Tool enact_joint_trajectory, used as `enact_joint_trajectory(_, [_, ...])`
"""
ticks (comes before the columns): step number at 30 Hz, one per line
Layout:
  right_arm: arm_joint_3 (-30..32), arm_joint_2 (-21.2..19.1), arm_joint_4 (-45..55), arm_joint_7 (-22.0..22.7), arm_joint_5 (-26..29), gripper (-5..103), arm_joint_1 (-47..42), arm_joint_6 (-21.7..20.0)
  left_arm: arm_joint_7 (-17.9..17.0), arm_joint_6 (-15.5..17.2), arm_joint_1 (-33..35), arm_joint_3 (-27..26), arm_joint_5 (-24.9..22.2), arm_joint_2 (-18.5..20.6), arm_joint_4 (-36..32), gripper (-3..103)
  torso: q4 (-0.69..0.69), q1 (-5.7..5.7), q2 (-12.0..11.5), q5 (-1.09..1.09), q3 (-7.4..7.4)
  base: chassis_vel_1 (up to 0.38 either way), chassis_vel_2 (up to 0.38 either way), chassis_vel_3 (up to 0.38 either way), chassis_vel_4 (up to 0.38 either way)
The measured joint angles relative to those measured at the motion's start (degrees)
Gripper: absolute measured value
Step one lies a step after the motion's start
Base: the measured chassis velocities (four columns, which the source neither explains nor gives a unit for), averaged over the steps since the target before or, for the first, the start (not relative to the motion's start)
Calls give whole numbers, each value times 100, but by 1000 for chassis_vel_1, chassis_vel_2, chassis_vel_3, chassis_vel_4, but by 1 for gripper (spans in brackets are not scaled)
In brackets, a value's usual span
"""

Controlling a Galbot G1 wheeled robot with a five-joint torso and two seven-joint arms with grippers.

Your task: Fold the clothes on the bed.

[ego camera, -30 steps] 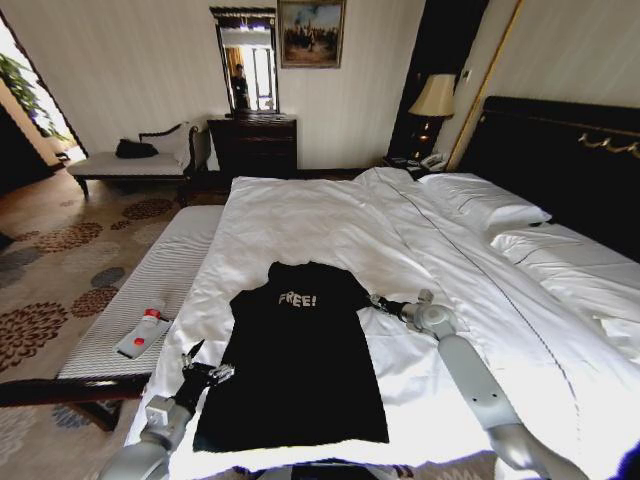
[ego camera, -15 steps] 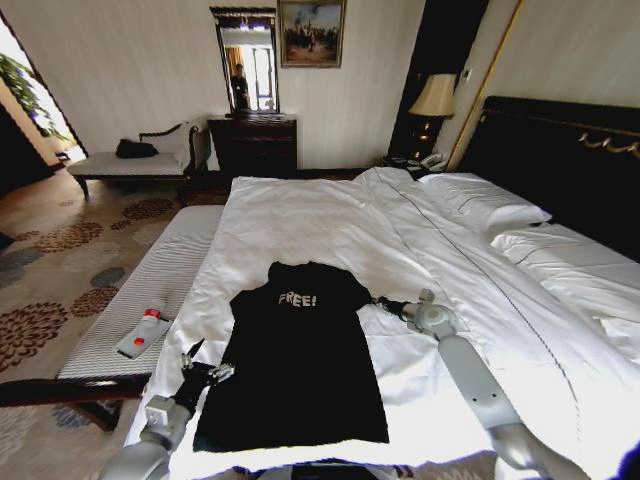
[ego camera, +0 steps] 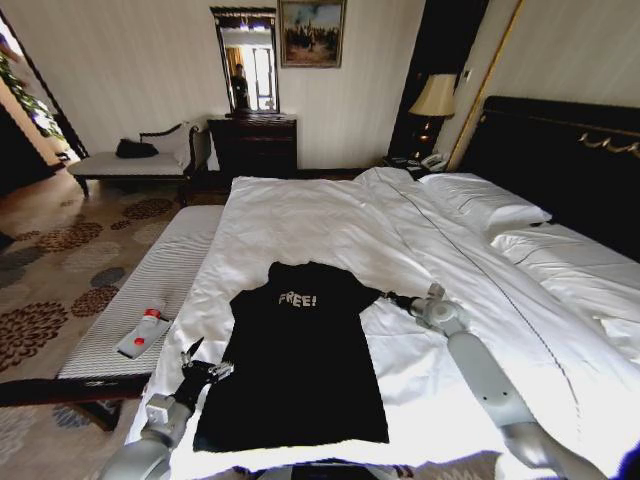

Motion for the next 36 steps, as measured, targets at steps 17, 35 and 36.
enact_joint_trajectory(17, [-450, -180, -150, -168, -301, 0, 464, 68, 10, -8, 17, 12, -14, -24, -23, 100, 1, 0, 0, -2, 0, 0, 0, 0, 0])
enact_joint_trajectory(35, [-428, -138, 52, -161, -427, 0, 44, 65, 73, 344, -2196, 1057, -212, 1164, 1078, 100, 1, 0, -1, -2, 1, 0, 0, 0, 0])
enact_joint_trajectory(36, [-406, -149, 60, -158, -428, 0, 16, 64, 96, 338, -2326, 1097, -186, 1227, 1197, 102, 2, 0, 0, -1, 0, 0, 0, 0, 0])
